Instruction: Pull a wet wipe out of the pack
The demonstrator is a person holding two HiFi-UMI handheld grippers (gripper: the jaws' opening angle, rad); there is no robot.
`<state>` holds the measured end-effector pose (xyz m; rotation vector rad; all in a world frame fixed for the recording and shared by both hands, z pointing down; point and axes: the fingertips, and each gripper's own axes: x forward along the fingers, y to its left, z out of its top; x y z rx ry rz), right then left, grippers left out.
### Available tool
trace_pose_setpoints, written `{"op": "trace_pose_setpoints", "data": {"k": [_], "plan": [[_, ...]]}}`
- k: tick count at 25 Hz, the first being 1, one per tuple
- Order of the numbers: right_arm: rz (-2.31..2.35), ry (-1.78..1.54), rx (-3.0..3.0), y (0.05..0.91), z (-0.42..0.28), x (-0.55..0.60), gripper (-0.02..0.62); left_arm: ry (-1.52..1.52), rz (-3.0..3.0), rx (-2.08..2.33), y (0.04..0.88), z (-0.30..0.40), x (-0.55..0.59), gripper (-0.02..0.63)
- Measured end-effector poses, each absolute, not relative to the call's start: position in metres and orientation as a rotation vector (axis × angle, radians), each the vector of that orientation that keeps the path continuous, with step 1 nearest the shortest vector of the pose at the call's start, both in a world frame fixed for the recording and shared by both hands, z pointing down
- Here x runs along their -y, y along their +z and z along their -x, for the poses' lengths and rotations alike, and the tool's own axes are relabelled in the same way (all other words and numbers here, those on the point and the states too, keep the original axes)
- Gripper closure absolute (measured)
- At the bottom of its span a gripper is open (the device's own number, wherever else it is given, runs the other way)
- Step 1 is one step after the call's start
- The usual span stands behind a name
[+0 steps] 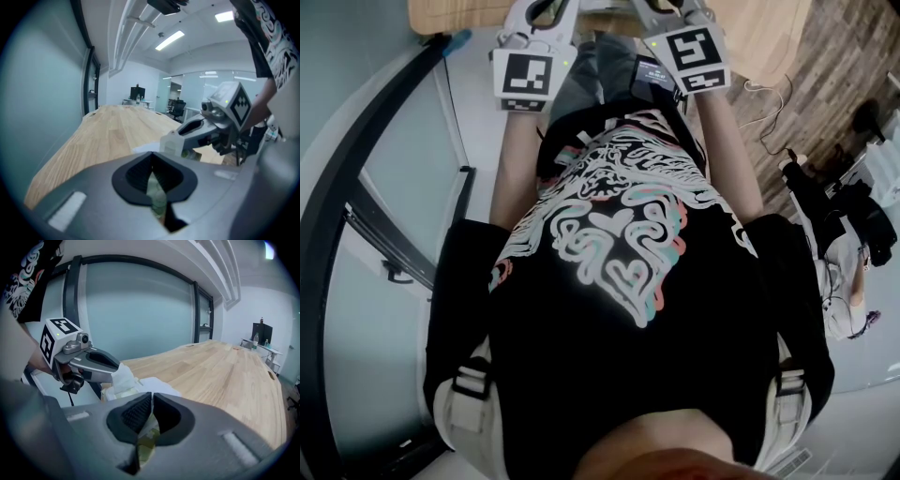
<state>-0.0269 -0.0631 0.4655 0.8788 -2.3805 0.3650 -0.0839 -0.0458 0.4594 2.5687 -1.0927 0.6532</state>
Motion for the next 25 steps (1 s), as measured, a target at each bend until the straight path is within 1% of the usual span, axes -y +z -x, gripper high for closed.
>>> {"op": "trace_pose_setpoints", "data": {"k": [25], "plan": [[-0.908, 0.351, 2.406, 0.453, 0.024, 0.059, 0.594, 0.621, -2.559, 1.164, 0.444, 0.088, 0.059, 0.618]]}}
